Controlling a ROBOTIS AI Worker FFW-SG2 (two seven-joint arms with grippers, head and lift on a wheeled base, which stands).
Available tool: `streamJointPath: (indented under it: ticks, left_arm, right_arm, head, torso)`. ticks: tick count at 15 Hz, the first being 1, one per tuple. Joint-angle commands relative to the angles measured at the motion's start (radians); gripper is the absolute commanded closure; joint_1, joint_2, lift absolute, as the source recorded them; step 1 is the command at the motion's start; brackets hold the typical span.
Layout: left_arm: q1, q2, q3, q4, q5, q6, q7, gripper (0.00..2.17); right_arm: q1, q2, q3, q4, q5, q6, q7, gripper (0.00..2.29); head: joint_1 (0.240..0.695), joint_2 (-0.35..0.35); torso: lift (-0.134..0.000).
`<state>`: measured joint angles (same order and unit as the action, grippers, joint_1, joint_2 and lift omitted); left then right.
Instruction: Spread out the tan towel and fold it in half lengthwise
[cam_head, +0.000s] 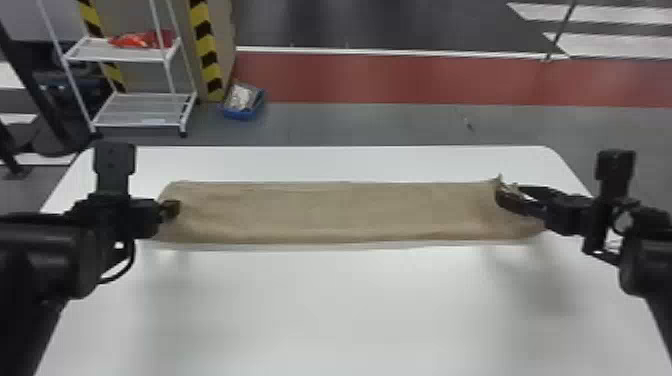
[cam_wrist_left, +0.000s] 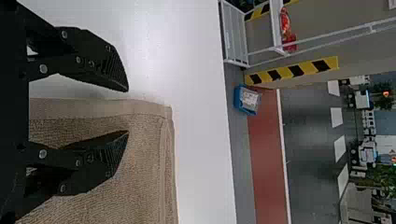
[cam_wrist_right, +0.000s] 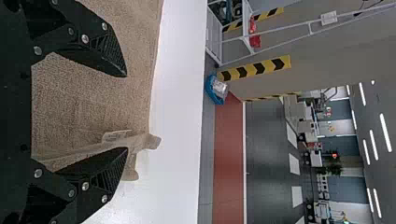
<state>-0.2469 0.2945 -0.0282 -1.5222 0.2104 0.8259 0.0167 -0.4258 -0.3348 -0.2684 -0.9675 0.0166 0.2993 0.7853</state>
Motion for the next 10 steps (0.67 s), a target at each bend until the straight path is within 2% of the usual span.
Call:
streamJointPath:
  ticks: [1,3,5,6,7,10]
  left_arm:
    - [0.0,-0.001,0.004,-0.004,0.007,0.008,0.0,0.79]
    - [0.001,-0.003,0.001,-0.007,0.006,0.008,0.006,0.98]
    - [0.006,-0.005,0.007,-0.016,0.017,0.008,0.009,0.98]
    - [0.011,-0.005,0.008,-0.024,0.032,0.008,0.014,1.16]
    - [0.014,-0.005,0.01,-0.036,0.035,0.002,0.02,1.24]
    - [0.021,-0.005,0.011,-0.056,0.047,0.002,0.022,1.24]
  right_arm:
    - [-0.007,-0.001,0.0,0.012,0.006,-0.015,0.0,0.42]
    - [-0.007,-0.001,-0.002,0.015,0.006,-0.021,0.0,0.43]
    - [-0.007,-0.003,0.0,0.02,0.006,-0.03,0.0,0.44]
    - [-0.008,-0.003,0.0,0.023,0.009,-0.03,0.0,0.44]
    - [-0.011,-0.003,0.0,0.029,0.011,-0.03,0.0,0.44]
    - [-0.028,-0.003,0.0,0.062,0.031,-0.048,-0.017,0.44]
  head:
    - [0.695,-0.053]
    - [0.695,-0.055]
    - [0.695,-0.056]
    - [0.695,-0.056]
    - [0.695,-0.057]
    - [0.695,-0.062]
  torso:
    - [-0.128]
    - [-0.128]
    - [-0.128]
    - [-0.128]
    - [-0.128]
    - [-0.128]
